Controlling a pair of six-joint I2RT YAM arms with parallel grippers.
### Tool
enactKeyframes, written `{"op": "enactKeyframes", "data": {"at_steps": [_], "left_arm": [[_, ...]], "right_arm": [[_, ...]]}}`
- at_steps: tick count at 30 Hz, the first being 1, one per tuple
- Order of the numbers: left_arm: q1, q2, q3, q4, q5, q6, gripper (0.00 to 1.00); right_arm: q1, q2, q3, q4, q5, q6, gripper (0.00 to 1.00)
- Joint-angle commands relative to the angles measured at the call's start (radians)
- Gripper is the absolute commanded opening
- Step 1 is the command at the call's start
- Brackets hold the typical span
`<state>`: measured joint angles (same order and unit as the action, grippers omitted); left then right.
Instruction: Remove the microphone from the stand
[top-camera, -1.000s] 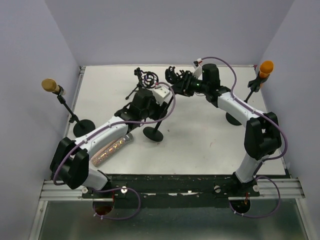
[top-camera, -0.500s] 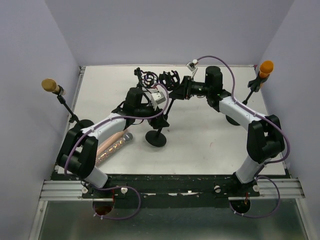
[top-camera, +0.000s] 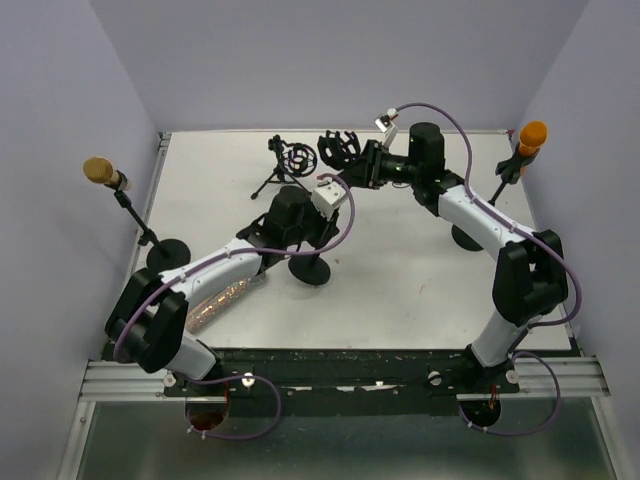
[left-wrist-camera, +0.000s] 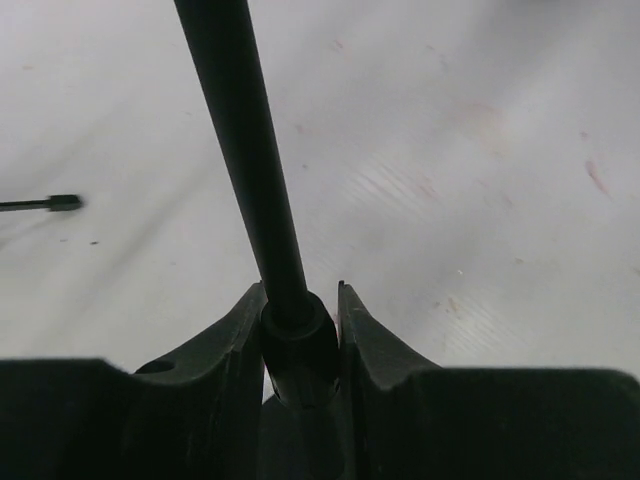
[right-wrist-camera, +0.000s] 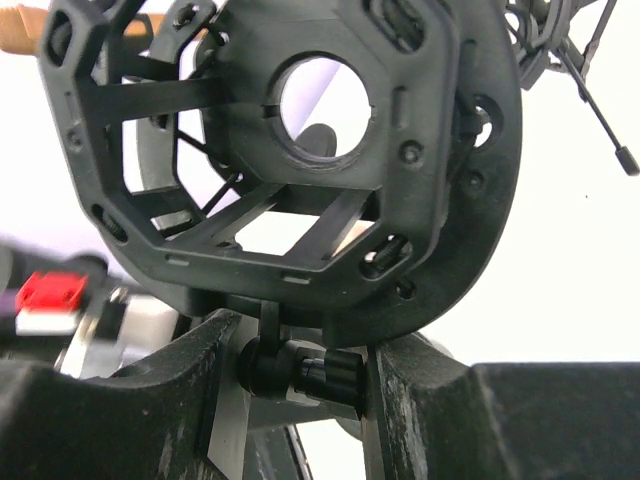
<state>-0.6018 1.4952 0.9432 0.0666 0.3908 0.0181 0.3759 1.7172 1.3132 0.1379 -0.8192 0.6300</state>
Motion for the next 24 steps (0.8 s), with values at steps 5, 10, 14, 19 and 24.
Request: {"op": "enactKeyframes", "data": {"at_steps": [5, 10, 14, 19, 24], "left_arm": [[-0.124, 0.003, 0.072, -0.016, -0.687, -0.058, 0.0], [-0.095, -0.03, 0.059, -0.065, -0.396, -0.037, 0.03], [-0.047, -0.116, 0.01, -0.065, -0.045, 0.13, 0.52], [0.114, -0.116, 0.015, -0.166, 0.335, 0.178, 0.64], [0.186, -0.014, 0.091, -0.246, 0.624, 0.145, 0.64]], "right_arm": [[-0.008, 0.079, 0.078, -0.044, 0.115, 0.051, 0.01], [-0.009, 0.074, 0.064, -0.015, 0.075, 0.02, 0.01], [-0.008, 0.055, 0.006, 0.097, -0.015, 0.016, 0.01], [-0.011, 0.036, -0.075, 0.196, -0.136, -0.021, 0.01], [-0.008, 0.019, -0.115, 0.249, -0.219, -0.072, 0.01]]}}
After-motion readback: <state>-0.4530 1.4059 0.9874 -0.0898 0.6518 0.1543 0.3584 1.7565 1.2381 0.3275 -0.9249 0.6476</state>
